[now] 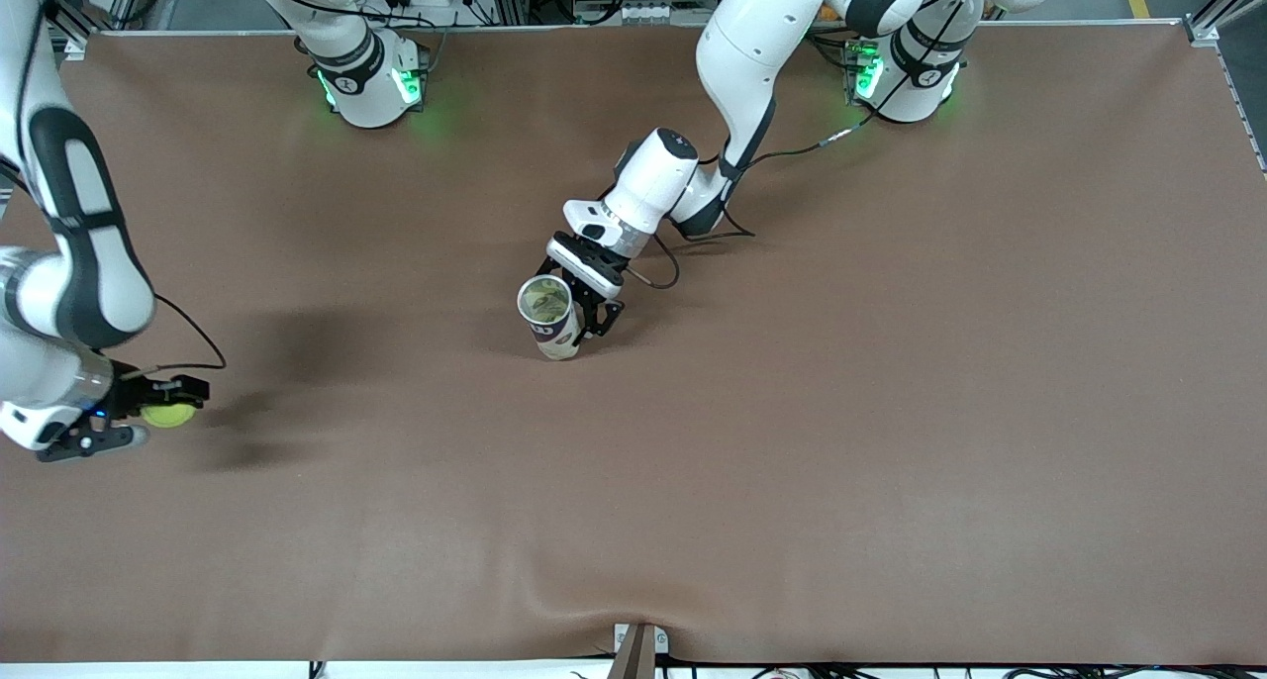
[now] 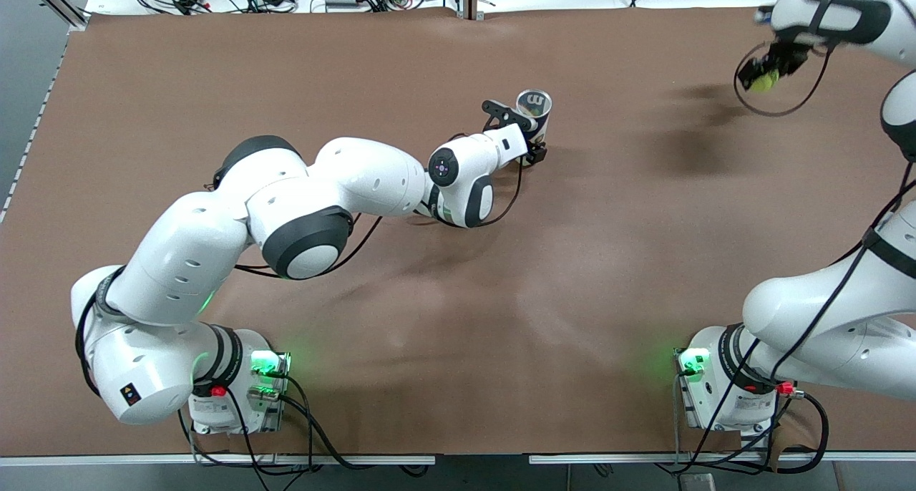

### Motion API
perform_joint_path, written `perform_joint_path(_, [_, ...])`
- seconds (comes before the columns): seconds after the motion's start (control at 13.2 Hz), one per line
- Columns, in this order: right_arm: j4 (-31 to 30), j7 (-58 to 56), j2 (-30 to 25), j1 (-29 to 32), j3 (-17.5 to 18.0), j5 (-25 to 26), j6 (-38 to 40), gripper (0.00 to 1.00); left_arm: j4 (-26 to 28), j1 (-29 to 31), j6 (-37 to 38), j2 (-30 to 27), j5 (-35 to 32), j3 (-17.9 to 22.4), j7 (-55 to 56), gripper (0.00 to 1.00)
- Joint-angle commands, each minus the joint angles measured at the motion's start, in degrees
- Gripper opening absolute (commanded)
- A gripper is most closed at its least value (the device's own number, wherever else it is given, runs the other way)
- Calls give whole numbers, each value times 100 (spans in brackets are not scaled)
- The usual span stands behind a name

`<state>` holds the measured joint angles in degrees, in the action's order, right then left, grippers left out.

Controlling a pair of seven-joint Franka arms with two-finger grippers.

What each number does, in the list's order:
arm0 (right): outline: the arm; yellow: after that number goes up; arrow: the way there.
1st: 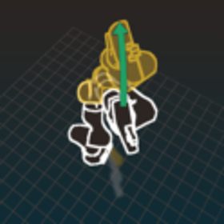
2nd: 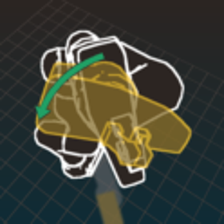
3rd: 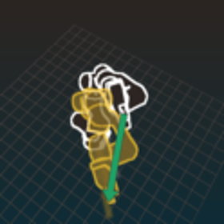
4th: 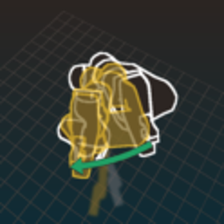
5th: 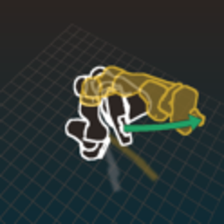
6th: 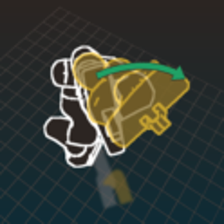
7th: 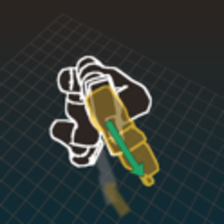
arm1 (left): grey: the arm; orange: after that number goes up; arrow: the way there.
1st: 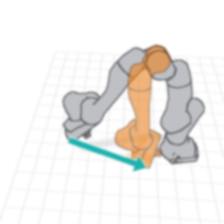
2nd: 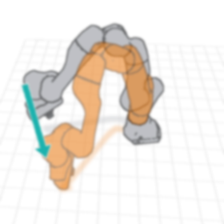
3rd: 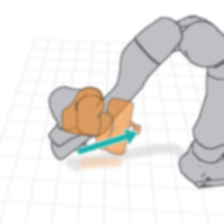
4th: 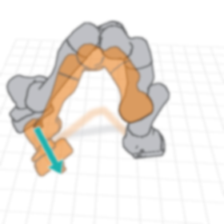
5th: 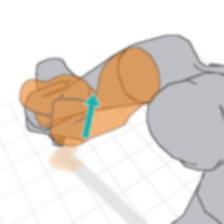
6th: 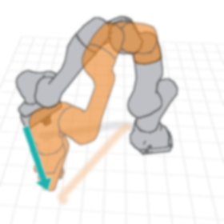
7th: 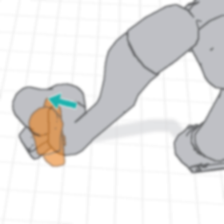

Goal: Insert tennis ball vertically with right arm
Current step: 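Carry the ball with the right gripper above the can opening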

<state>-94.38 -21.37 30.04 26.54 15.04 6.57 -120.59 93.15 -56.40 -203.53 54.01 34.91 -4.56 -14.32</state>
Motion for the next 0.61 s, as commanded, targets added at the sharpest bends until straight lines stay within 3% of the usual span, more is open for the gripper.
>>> perform_joint_path(0.0, [-221, 998, -963, -201, 480, -95, 841, 0, 45, -82, -20, -57, 113, 70, 17, 89])
perform_joint_path(0.15, [-195, 2210, -1202, -438, 849, -112, 1369, 0, 45, -82, -20, -57, 113, 70, 17, 89])
perform_joint_path(0.53, [-115, 5707, -1282, -727, 2466, -165, 1803, 0, 45, -82, -20, -57, 113, 70, 17, 89])
